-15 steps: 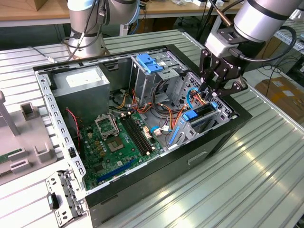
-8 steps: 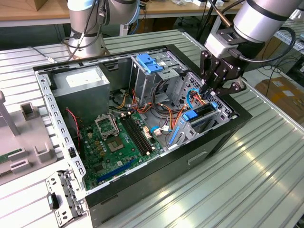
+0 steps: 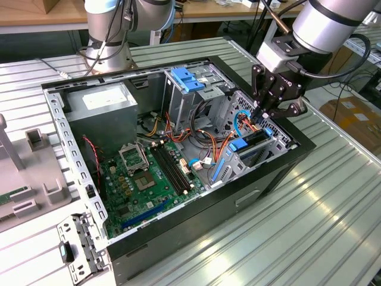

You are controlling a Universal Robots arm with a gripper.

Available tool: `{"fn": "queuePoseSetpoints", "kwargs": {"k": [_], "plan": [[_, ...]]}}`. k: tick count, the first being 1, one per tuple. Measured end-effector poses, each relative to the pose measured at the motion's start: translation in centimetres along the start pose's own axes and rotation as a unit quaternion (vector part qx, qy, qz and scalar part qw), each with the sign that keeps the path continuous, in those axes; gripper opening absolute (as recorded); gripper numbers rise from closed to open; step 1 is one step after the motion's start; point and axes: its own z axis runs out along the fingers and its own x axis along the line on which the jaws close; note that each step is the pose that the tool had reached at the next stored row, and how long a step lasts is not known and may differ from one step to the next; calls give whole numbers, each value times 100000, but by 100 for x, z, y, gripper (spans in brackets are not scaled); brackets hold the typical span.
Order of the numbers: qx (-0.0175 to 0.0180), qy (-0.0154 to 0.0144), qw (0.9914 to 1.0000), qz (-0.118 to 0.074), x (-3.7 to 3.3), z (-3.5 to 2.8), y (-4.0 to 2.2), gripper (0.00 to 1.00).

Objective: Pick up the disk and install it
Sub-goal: 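Insert the second disk wire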

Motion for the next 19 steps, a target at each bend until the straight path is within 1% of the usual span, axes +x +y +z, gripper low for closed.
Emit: {"fn": "queuePoseSetpoints", "kwargs": {"k": [4, 11, 13, 19], "plan": [[-2, -7, 100000, 1, 15, 0, 0, 16], [1, -4, 100000, 2, 102, 4, 2, 16], [1, -4, 100000, 0, 122, 11, 3, 16], [-1, 8, 100000, 0, 147, 41, 11, 16]]}}
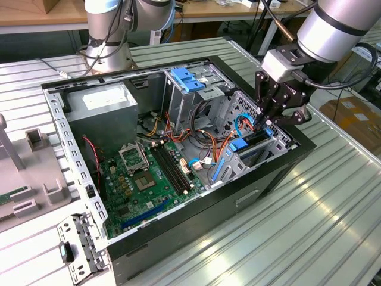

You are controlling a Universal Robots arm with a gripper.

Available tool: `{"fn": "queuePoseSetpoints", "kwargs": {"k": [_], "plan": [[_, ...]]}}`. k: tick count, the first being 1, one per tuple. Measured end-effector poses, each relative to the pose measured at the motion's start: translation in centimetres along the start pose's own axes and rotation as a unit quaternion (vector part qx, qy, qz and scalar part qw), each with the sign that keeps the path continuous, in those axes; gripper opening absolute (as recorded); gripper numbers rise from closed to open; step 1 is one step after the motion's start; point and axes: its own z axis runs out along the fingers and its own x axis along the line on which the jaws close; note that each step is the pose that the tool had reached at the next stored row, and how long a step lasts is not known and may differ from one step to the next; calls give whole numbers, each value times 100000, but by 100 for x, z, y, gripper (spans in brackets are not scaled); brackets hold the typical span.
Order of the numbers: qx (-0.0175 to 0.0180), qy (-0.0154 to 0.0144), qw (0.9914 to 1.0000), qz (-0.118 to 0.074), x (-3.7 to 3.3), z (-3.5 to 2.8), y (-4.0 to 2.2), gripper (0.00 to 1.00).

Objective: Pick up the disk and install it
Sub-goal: 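Insert the second disk wire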

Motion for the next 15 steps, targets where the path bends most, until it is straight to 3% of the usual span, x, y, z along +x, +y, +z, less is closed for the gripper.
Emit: {"fn": "queuePoseSetpoints", "kwargs": {"k": [15], "plan": [[3, -8, 100000, -3, 36, 59, 58, 16]]}}
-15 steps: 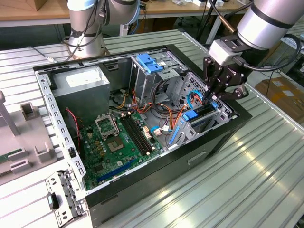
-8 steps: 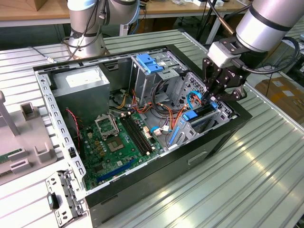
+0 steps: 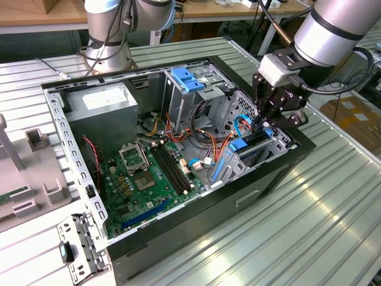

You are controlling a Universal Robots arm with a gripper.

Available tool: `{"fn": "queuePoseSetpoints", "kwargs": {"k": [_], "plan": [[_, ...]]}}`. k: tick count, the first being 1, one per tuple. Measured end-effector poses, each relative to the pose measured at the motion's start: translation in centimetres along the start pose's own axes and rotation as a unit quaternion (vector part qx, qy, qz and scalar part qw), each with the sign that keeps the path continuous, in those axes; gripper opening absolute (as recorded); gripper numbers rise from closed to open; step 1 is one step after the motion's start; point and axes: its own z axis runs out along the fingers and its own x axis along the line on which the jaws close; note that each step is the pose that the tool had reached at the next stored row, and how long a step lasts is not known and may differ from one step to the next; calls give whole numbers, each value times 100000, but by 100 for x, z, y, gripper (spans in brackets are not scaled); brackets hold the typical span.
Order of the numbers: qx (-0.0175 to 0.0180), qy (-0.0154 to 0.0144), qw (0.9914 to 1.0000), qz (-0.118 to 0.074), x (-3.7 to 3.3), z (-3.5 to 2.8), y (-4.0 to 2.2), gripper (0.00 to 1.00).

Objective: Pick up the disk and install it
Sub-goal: 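Insert the second disk wire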

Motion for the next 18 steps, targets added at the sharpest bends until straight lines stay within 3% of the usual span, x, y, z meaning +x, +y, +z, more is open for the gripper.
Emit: {"fn": "queuePoseSetpoints", "kwargs": {"k": [2, 5, 8, 12, 18], "plan": [[7, -38, 100000, 0, -2, -13, 0, 16], [35, -18, 100000, -1, -13, -95, 1, 16], [37, -86, 100000, -1, -10, -100, 2, 16], [35, -112, 100000, 1, 7, -84, 47, 16], [32, -113, 100000, 0, 16, 8, 53, 16]]}}
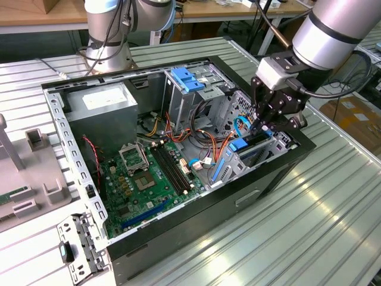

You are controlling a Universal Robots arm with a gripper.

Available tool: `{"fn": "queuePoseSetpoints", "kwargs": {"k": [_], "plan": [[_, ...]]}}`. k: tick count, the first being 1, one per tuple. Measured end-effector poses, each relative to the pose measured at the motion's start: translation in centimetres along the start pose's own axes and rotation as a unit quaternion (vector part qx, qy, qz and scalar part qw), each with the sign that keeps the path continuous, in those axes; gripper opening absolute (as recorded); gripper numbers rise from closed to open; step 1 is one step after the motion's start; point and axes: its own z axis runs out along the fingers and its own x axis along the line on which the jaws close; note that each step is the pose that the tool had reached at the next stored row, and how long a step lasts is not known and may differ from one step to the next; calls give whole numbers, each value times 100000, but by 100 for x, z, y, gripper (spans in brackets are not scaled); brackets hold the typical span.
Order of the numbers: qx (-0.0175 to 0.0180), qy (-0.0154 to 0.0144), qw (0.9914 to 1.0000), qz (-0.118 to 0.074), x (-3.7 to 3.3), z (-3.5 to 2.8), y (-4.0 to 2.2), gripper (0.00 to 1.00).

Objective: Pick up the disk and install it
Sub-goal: 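Insert the second disk wire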

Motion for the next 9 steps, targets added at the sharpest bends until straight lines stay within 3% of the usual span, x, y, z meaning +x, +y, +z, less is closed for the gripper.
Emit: {"fn": "queuePoseSetpoints", "kwargs": {"k": [9], "plan": [[4, 1, 100000, 2, 10, 93, 0, 16]]}}
